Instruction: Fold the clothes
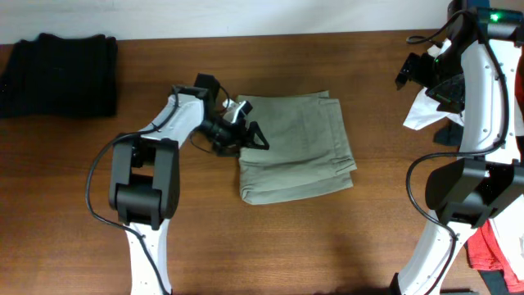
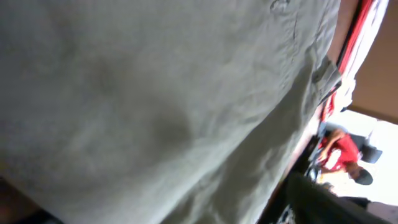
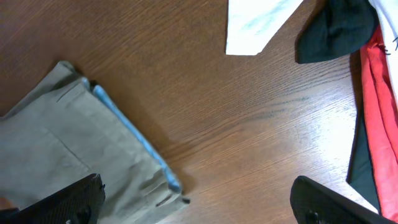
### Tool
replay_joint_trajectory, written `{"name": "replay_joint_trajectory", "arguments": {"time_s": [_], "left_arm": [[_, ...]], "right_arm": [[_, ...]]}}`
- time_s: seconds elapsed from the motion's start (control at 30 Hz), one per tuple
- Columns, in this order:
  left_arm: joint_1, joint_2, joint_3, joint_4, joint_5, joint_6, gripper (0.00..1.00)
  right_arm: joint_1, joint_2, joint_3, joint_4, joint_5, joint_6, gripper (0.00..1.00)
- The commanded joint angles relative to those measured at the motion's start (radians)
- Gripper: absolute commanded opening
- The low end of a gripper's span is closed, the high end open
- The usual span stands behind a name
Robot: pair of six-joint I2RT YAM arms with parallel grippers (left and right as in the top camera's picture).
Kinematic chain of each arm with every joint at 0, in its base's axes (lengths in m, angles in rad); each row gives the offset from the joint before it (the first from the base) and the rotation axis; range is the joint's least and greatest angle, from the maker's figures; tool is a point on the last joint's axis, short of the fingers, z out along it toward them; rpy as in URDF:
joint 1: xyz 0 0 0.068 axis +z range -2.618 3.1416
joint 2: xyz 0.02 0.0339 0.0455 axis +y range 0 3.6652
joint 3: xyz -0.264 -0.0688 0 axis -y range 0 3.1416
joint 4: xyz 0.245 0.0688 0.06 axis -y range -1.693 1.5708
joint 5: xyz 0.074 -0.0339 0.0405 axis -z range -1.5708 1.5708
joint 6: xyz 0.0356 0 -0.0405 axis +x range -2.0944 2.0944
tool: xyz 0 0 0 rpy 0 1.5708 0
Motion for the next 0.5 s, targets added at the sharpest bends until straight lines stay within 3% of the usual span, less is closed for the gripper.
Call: {"name": "replay_joint_trajectory", "arguments": {"time_s": [0.0,0.1,0.2,0.47], "left_arm": [[-0.029,0.054,-0.046,0.05,-0.051,-0.021,0.48],[-0.023,0.054,-0.045,0.076,-0.126,-0.068,0.32],[-0.013,0.053,-0.029,0.076,-0.209,-0.072,0.03],[0.092,0.053,0.188,-0.002,-0.469,-0.034,0.01]], "right_arm": [[-0.006,0.004,-0.002,0.0,0.013,0.006,0.99],[-0.006,0.004,-0.002,0.0,0.013,0.006,0.99],[-0.006,0.004,-0.002,0.0,0.013,0.006,0.99],[-0.006,0.004,-0.002,0.0,0.012,0.006,0.99]]}}
